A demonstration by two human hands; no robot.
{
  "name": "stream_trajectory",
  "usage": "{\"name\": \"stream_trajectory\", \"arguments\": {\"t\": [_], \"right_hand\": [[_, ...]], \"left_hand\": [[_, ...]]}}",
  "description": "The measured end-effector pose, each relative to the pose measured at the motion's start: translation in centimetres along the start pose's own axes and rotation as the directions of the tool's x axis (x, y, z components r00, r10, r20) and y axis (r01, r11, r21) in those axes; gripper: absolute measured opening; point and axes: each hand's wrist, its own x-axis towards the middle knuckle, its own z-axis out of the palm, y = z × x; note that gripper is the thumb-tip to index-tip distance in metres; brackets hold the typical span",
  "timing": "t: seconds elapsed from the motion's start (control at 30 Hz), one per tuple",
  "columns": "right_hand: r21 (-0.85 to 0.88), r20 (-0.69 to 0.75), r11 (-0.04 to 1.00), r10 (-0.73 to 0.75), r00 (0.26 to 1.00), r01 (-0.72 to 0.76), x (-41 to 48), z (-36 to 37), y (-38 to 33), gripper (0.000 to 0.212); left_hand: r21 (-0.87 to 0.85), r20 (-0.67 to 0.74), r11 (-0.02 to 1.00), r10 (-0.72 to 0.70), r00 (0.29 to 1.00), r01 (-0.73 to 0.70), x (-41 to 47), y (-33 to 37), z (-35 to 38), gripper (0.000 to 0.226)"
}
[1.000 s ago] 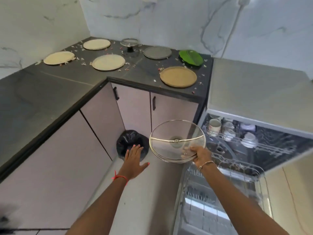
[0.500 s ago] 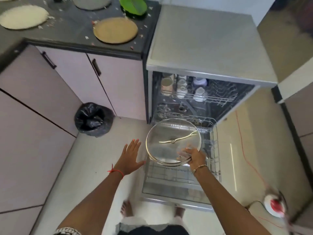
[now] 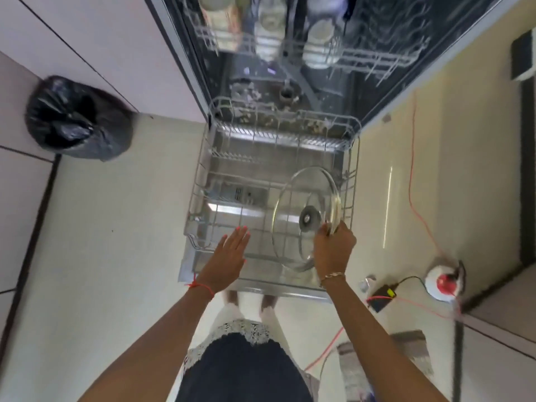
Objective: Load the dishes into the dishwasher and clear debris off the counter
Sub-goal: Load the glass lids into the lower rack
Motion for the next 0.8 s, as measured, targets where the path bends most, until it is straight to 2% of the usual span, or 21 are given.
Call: {"name": "stream_trajectory", "arguments": {"t": [0.13,0.3,0.43,0.8], "right_hand": [[-0.15,0.081,0.985,-0.069,0.994,0.081,1.3,2.8,0.8,0.026],[-0.267,0.044,0.958,-0.097,0.994,0.106,3.2,5.3,2.1,0.031],[-0.316,0.037,0.943,-0.099,0.994,0.106,4.5,6.2,2.5,0.033],[-0.402,0.049,0.915,-0.006,0.999,0.025,5.9,8.3,3.4,0.034]], "left_hand": [[-0.01,0.106,1.0,-0.014,0.994,0.015,2.3,-0.6,4.6,0.065],[0.005,0.254,1.0,0.026,0.967,-0.028,4.7,-1.7,7.6,0.054],[-0.078,0.312,0.997,0.028,0.95,-0.004,5.7,-1.8,8.1,0.062],[-0.269,0.277,0.961,0.018,0.961,0.06,6.5,-2.5,9.1,0.067]]}}
